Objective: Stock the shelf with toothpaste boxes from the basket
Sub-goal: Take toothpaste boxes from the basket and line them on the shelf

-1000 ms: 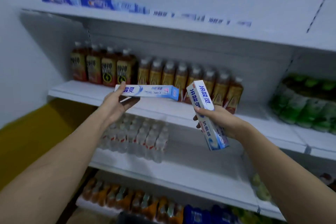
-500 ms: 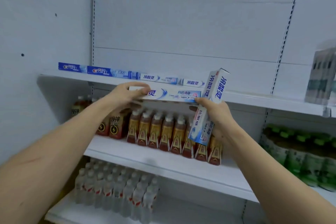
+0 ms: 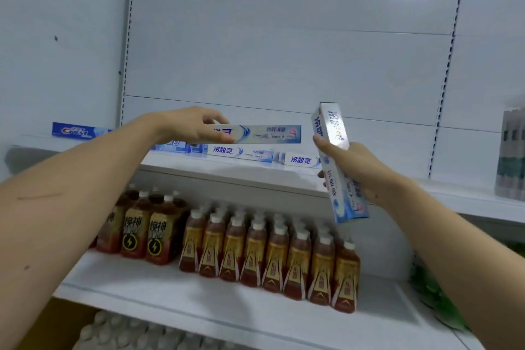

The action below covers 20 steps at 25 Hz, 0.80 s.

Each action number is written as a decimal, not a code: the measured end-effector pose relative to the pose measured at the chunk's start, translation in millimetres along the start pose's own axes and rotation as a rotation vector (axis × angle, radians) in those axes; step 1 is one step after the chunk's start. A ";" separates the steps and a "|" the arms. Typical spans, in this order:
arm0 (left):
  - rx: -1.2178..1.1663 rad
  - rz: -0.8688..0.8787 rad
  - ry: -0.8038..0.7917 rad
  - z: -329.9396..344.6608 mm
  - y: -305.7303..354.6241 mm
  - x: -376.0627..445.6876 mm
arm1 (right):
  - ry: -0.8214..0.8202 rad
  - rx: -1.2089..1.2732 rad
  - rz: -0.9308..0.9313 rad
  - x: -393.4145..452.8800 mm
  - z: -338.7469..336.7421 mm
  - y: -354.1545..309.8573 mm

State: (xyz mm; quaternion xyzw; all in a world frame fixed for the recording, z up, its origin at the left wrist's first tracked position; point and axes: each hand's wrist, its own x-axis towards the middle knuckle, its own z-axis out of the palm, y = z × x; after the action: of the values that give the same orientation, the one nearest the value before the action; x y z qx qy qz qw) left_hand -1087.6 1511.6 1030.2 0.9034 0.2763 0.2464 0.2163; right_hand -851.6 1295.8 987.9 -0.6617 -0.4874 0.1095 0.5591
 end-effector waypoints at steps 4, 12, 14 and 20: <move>0.083 -0.013 0.038 -1.8 -35.6 49.0 | 0.041 -0.222 0.028 38.5 -6.0 -17.0; 0.167 -0.015 -0.036 16.6 -85.8 117.1 | -0.039 -0.817 -0.021 108.8 -16.6 -6.3; 0.218 -0.013 -0.041 21.4 -89.6 134.1 | -0.101 -0.902 -0.040 130.9 -20.5 5.7; 0.339 -0.086 -0.062 28.9 -89.1 165.6 | -0.264 -0.985 -0.067 186.2 -19.6 46.7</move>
State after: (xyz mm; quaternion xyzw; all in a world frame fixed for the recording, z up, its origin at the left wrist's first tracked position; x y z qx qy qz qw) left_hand -986.0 1671.7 1014.5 0.9215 0.3456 0.1586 0.0797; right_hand -720.3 1430.9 1029.7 -0.8113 -0.5686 -0.0685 0.1175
